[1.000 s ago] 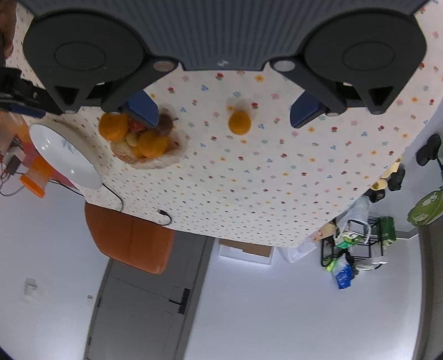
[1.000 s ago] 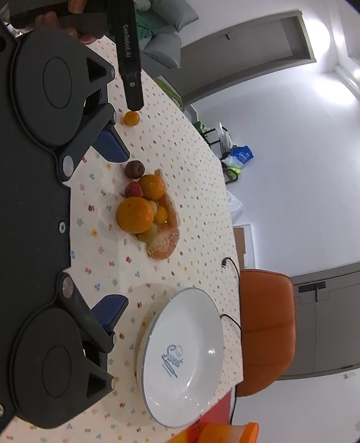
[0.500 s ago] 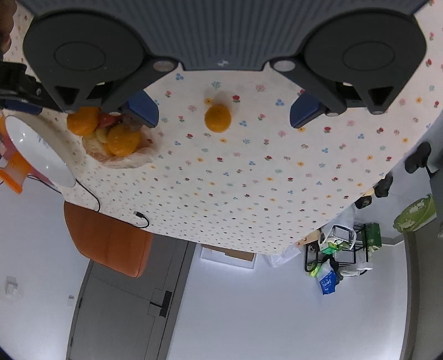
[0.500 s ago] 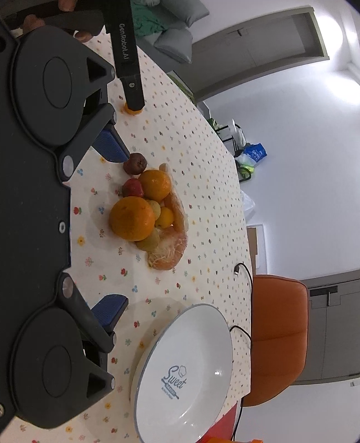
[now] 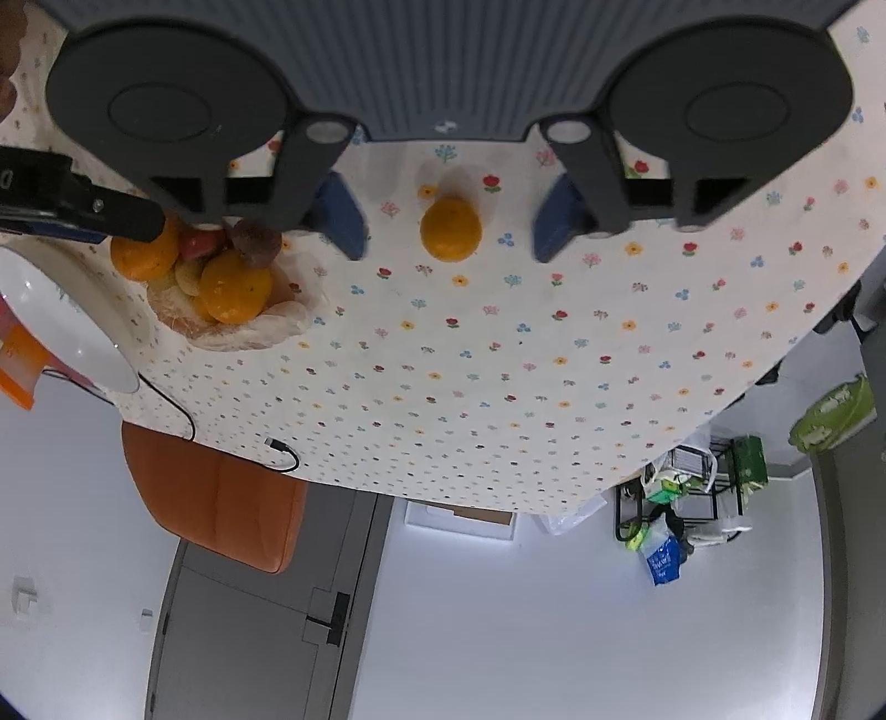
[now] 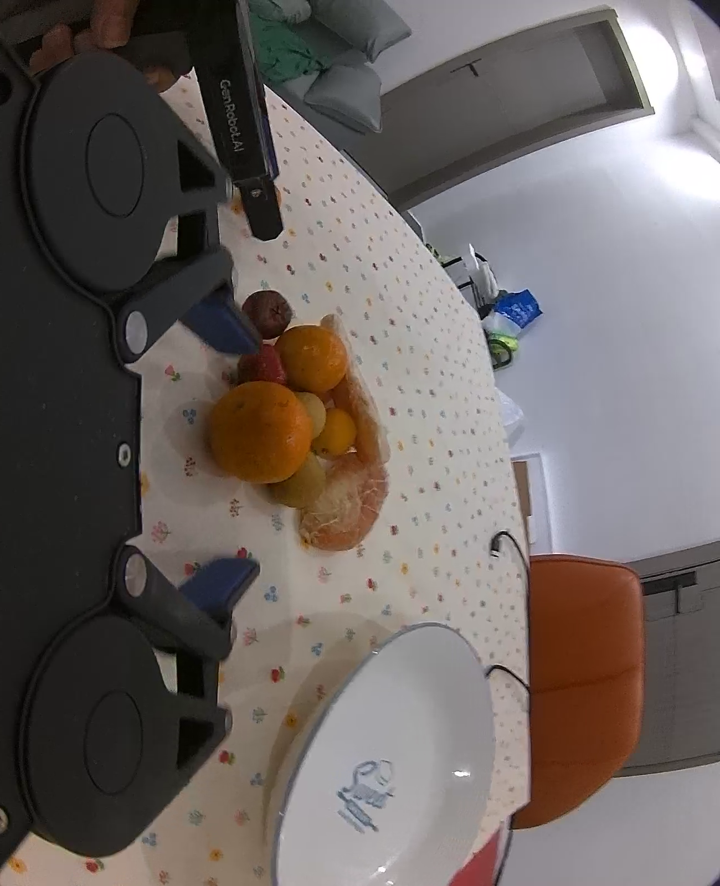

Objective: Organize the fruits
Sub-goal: 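Close the left tool on the small tangerine while the right tool grasps a large orange, then carry both fruits over the white bowl and open both tools to drop them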

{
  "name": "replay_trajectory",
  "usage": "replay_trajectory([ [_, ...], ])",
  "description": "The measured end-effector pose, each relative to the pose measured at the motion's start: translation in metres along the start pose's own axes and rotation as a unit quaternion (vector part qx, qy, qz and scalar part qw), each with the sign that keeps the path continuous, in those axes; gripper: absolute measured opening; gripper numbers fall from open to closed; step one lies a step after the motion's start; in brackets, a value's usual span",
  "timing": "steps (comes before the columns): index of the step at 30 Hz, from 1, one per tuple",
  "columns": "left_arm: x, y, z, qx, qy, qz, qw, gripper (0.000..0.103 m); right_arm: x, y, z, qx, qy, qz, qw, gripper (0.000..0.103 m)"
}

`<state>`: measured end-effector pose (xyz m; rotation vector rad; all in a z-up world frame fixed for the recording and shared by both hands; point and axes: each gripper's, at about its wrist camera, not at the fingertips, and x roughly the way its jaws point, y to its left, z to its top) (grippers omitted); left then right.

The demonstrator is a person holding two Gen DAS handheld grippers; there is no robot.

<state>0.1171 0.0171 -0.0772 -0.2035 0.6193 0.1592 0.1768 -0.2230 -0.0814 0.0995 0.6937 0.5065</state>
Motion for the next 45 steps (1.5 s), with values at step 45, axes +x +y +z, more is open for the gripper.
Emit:
replay_trajectory([
  [45,-0.017,-0.093,0.019,0.069,-0.035,-0.074,0.9942,0.021,-0.082,-0.067,0.002,0.051,-0.099,-0.016,0.994,0.036],
])
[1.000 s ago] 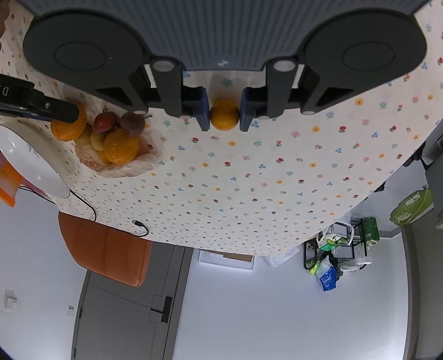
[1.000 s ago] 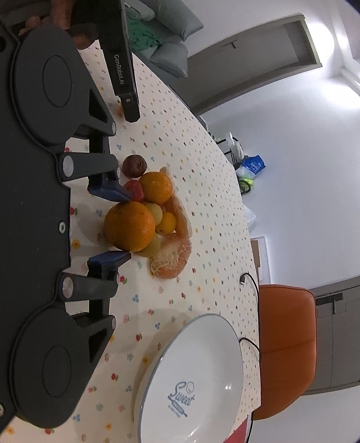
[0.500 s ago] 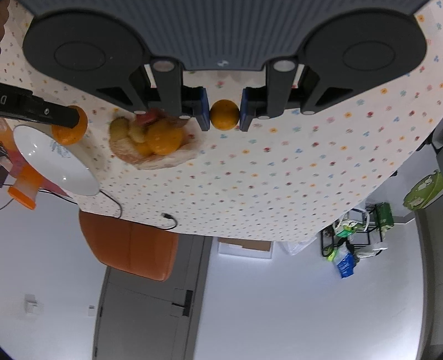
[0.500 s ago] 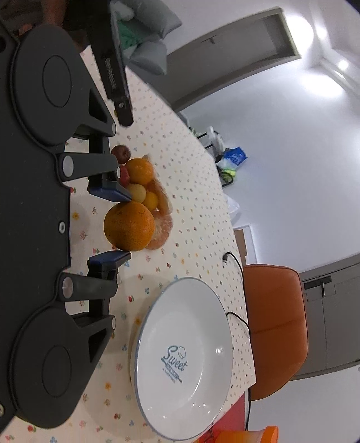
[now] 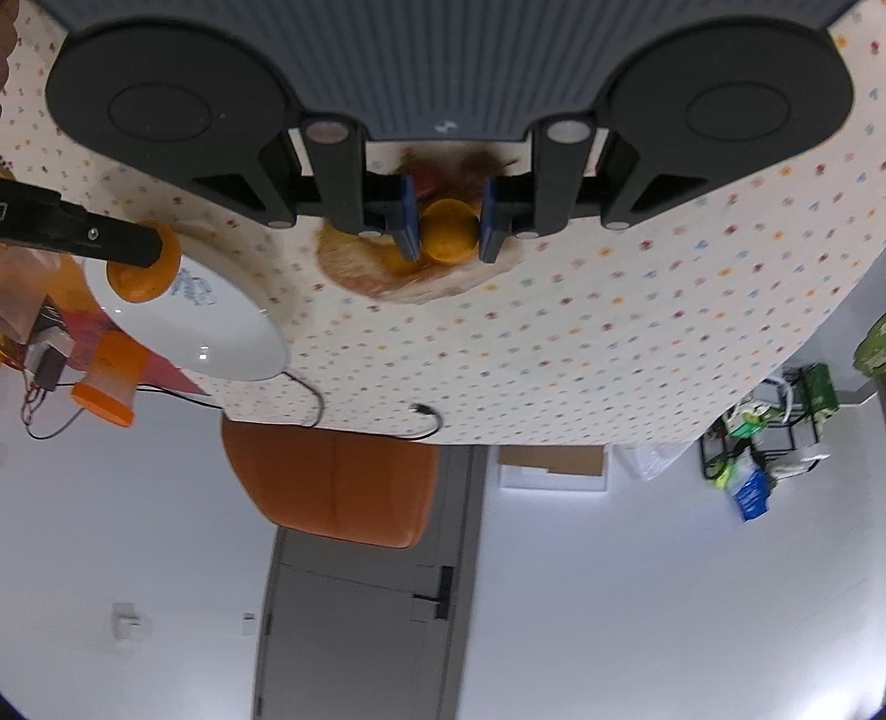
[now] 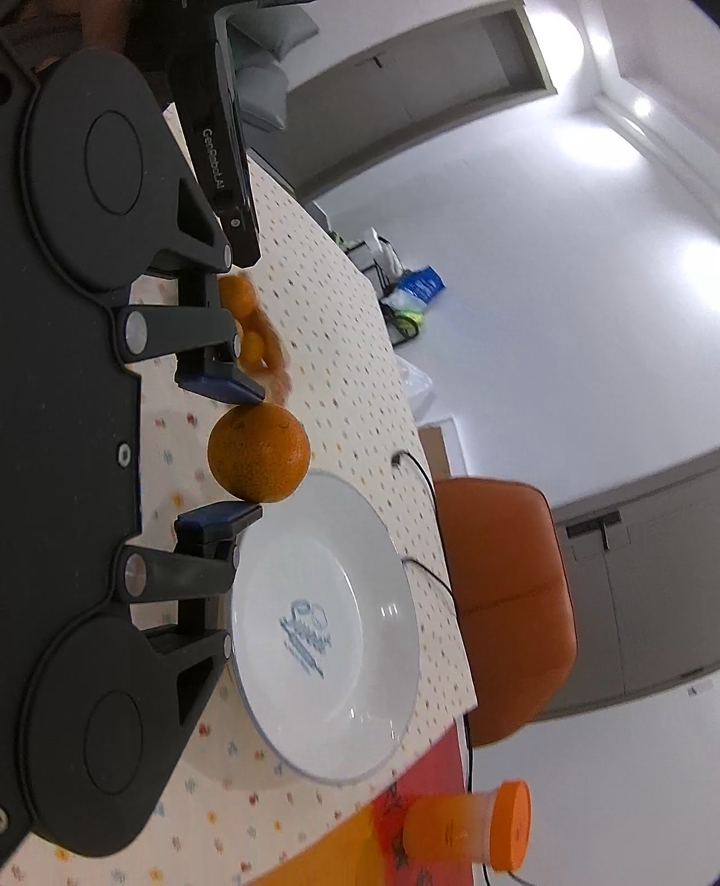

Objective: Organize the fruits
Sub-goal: 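Carry both fruits over the white bowl and open both tools to drop them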

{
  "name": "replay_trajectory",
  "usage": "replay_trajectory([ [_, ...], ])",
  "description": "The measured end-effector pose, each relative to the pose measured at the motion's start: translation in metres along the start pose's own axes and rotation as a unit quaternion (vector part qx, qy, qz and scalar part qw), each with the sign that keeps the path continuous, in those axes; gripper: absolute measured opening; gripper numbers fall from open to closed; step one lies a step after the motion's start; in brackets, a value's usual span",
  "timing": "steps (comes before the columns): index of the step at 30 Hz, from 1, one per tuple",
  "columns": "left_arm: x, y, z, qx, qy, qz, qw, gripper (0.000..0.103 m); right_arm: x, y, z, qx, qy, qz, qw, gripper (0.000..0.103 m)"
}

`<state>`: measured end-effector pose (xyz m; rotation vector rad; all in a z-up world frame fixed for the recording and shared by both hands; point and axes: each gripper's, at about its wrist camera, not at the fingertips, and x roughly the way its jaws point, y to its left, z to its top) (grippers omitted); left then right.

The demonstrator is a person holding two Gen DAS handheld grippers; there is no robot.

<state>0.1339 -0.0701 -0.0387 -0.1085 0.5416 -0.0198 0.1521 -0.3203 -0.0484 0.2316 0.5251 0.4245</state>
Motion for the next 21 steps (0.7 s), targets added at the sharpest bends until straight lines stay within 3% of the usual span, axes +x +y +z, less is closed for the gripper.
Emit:
replay_trajectory([
  [10,0.014,-0.035,0.012,0.039,-0.001,-0.045,0.9982,0.021,-0.009,-0.036,0.003,0.028,-0.024,-0.057,0.998,0.036],
  [21,0.035,-0.077,0.024,0.074,0.002,-0.083,0.9938,0.021,-0.011,-0.061,0.000,0.062,-0.036,-0.080,0.994,0.041],
])
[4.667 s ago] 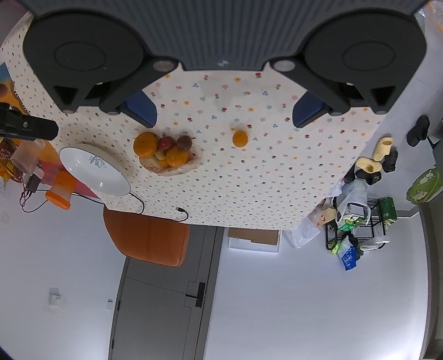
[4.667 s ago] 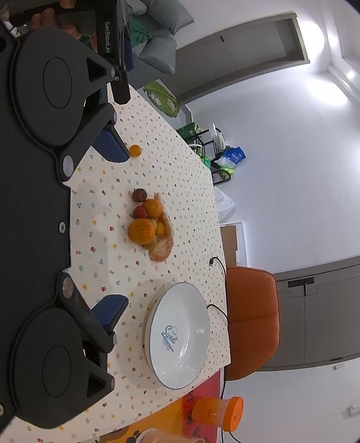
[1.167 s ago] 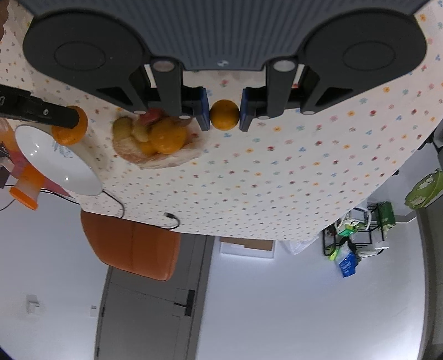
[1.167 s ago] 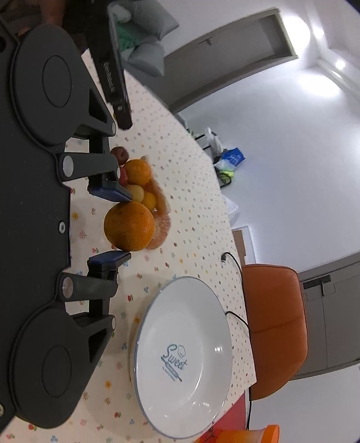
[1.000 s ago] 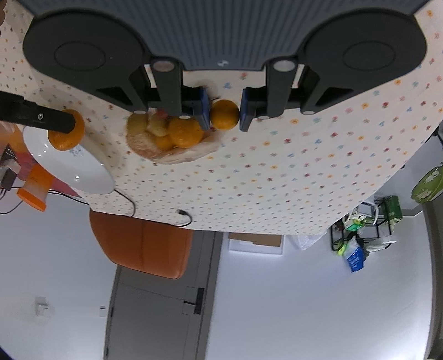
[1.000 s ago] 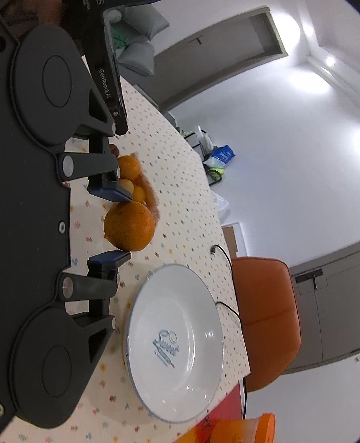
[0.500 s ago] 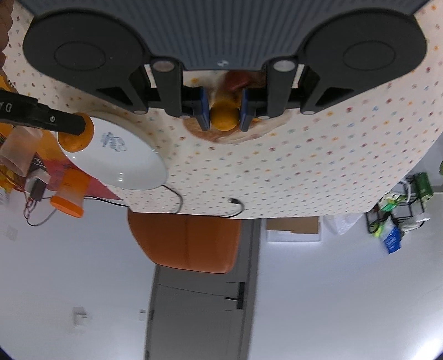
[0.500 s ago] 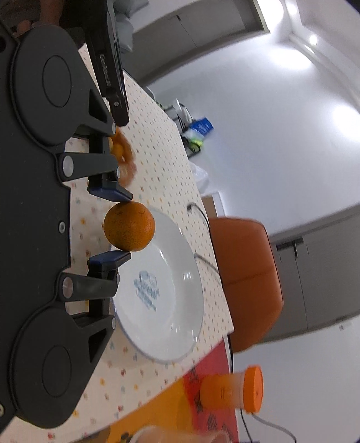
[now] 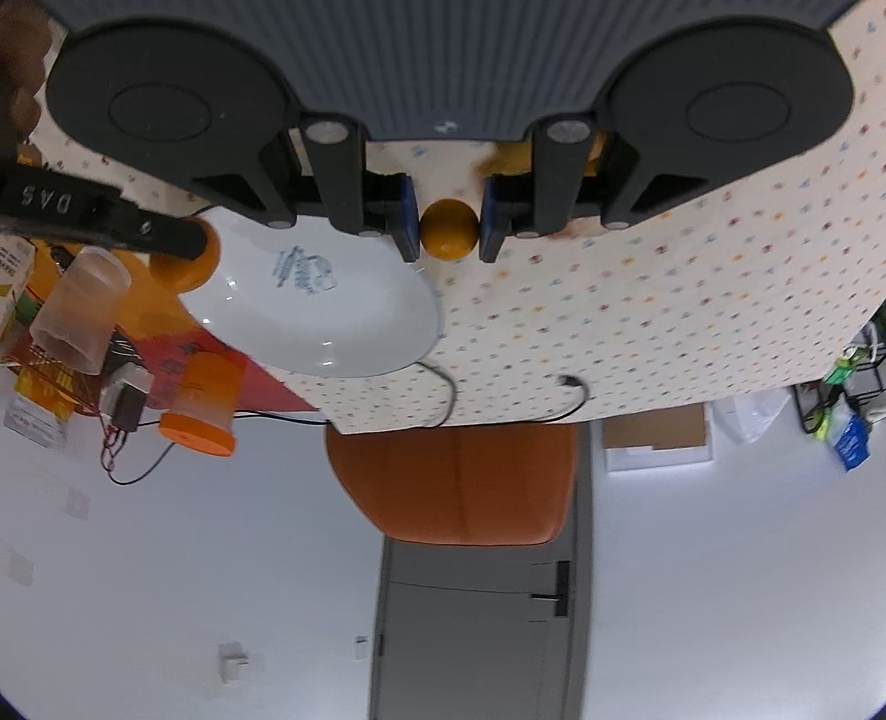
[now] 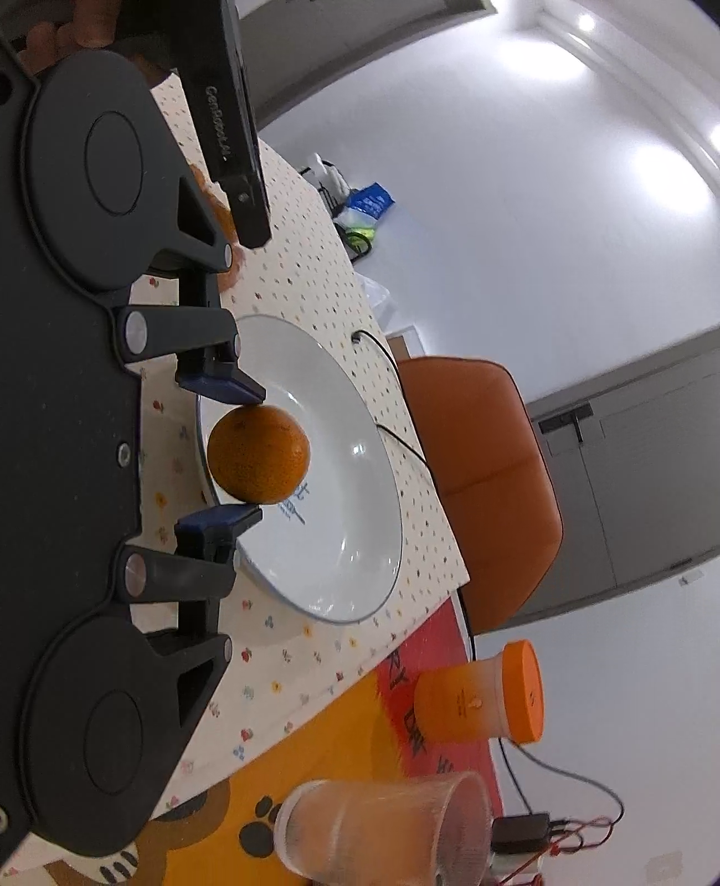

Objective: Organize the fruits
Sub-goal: 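Carry both fruits over the white bowl and open both tools to drop them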

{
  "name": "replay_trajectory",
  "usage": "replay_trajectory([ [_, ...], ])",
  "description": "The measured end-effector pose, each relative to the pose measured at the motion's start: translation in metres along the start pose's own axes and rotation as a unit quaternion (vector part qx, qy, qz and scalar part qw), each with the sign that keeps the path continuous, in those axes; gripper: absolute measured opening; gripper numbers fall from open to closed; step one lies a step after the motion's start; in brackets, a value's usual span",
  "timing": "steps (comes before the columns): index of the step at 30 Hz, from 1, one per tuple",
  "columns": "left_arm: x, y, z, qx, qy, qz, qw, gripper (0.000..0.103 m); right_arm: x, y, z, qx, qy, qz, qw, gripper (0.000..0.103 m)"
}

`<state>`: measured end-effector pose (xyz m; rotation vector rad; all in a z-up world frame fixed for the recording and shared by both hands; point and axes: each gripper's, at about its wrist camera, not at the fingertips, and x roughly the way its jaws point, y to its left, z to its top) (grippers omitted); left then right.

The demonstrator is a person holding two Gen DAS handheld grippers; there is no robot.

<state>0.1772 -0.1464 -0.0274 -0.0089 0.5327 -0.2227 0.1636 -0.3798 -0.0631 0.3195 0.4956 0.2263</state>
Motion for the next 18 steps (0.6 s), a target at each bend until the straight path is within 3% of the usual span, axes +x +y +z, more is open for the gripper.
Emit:
replay_trajectory([
  [10,0.016,-0.043,0.016,0.020,-0.006,-0.036,0.9991,0.021,-0.017,-0.013,-0.002,0.007,-0.017,-0.012,1.000,0.043],
  [16,0.020,-0.058,0.021,0.030,-0.008,-0.039,0.9988,0.022,-0.021,-0.020,-0.005,0.014,-0.015,-0.019,1.000,0.046],
  [18,0.020,-0.060,0.023,0.030,-0.009,-0.036,0.9989,0.026,-0.021,-0.021,-0.006,0.016,-0.015,-0.019,1.000,0.048],
])
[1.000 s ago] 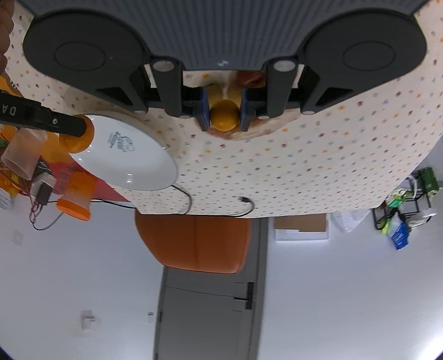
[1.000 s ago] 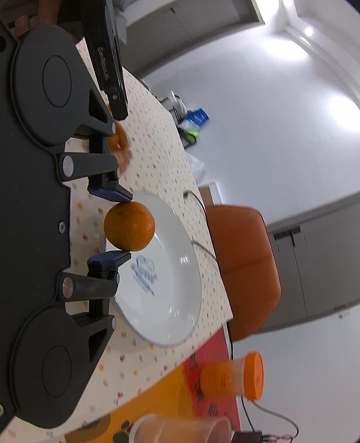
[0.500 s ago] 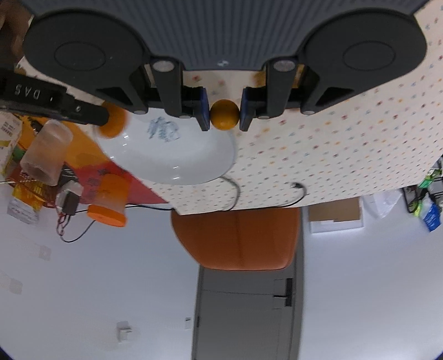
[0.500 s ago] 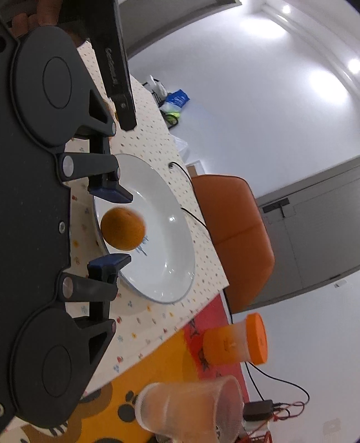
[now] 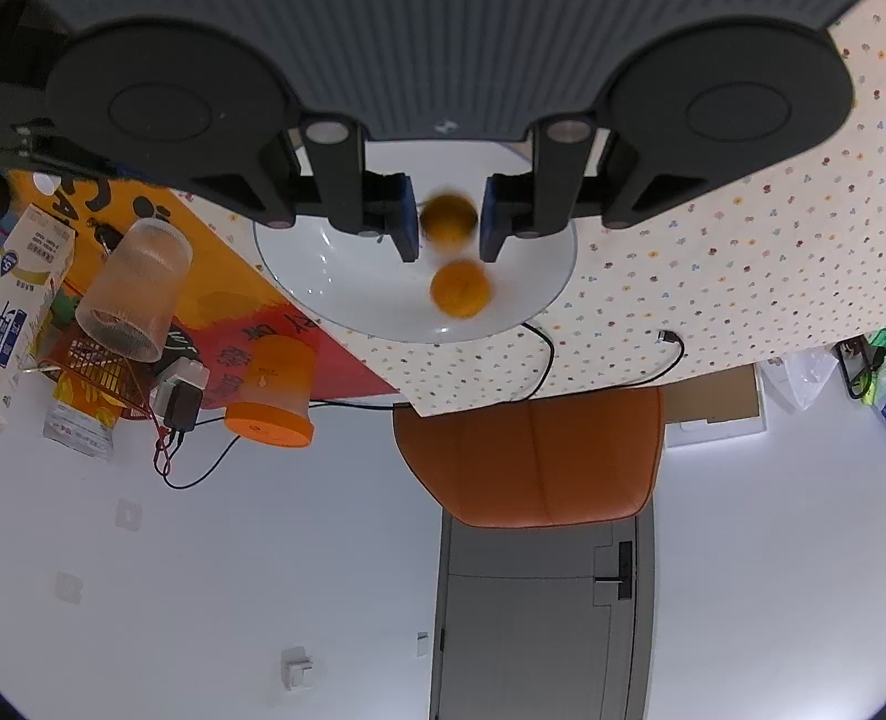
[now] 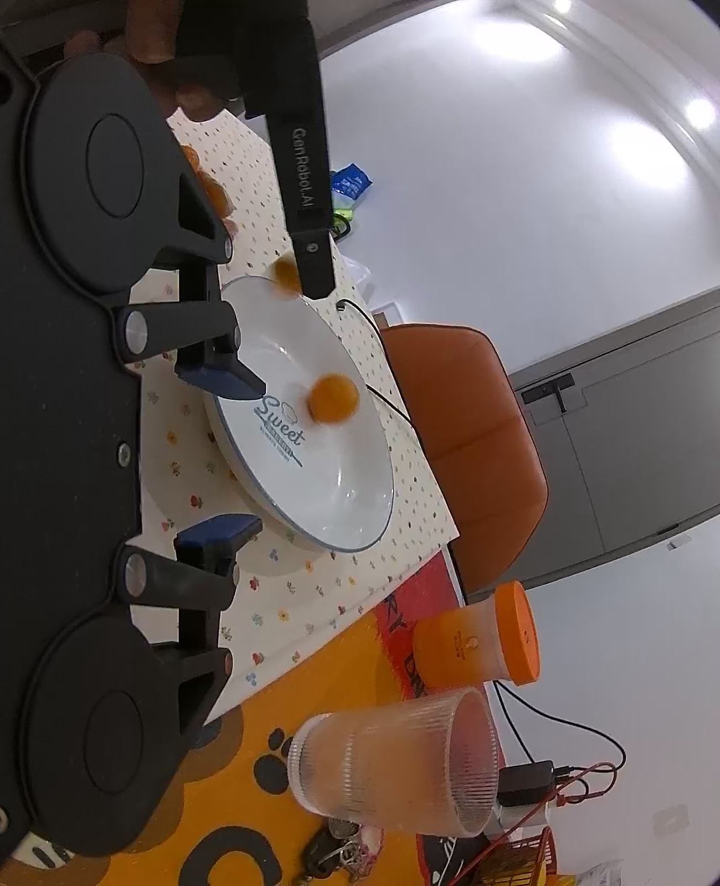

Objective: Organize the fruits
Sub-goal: 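Carry both fruits over the white bowl and open both tools to drop them, then move both open tools back toward the fruit pile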

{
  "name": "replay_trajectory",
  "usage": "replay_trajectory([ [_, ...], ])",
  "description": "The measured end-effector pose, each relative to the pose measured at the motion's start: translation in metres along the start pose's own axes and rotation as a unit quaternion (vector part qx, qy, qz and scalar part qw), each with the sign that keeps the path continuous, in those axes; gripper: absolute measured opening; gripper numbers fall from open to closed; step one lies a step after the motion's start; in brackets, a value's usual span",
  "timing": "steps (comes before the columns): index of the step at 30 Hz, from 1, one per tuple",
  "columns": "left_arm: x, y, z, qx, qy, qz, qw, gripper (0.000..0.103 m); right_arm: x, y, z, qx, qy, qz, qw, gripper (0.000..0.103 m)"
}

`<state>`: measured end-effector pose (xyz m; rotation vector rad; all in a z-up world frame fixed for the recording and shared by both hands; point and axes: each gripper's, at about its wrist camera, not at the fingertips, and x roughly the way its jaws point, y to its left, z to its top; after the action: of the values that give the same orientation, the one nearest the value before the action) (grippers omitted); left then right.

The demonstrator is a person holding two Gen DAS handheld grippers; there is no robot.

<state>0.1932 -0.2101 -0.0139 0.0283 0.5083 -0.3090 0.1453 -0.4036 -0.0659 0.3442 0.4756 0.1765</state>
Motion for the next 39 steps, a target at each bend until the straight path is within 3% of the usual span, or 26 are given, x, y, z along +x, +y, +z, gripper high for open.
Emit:
replay_trajectory([
  [3,-0.001,0.002,0.003,-0.002,0.008,0.003,1.0000,0.040,-0.001,0.000,-0.001,-0.002,0.001,0.000,1.000,0.051],
  [5,-0.005,0.006,0.002,-0.007,0.005,0.010,0.9999,0.061,-0.001,0.001,-0.002,-0.002,0.002,0.000,1.000,0.053],
  [8,-0.012,0.012,-0.001,-0.005,-0.004,0.031,0.9995,0.073,0.001,0.002,-0.003,-0.002,0.004,0.001,1.000,0.055],
  [22,-0.042,0.060,-0.021,-0.028,0.004,0.102,0.9943,0.090,0.005,0.026,-0.007,-0.019,0.012,0.015,1.000,0.065],
  [39,-0.082,0.108,-0.050,-0.080,0.006,0.161,0.9836,0.093,0.009,0.065,-0.014,-0.054,0.027,0.048,0.997,0.074],
])
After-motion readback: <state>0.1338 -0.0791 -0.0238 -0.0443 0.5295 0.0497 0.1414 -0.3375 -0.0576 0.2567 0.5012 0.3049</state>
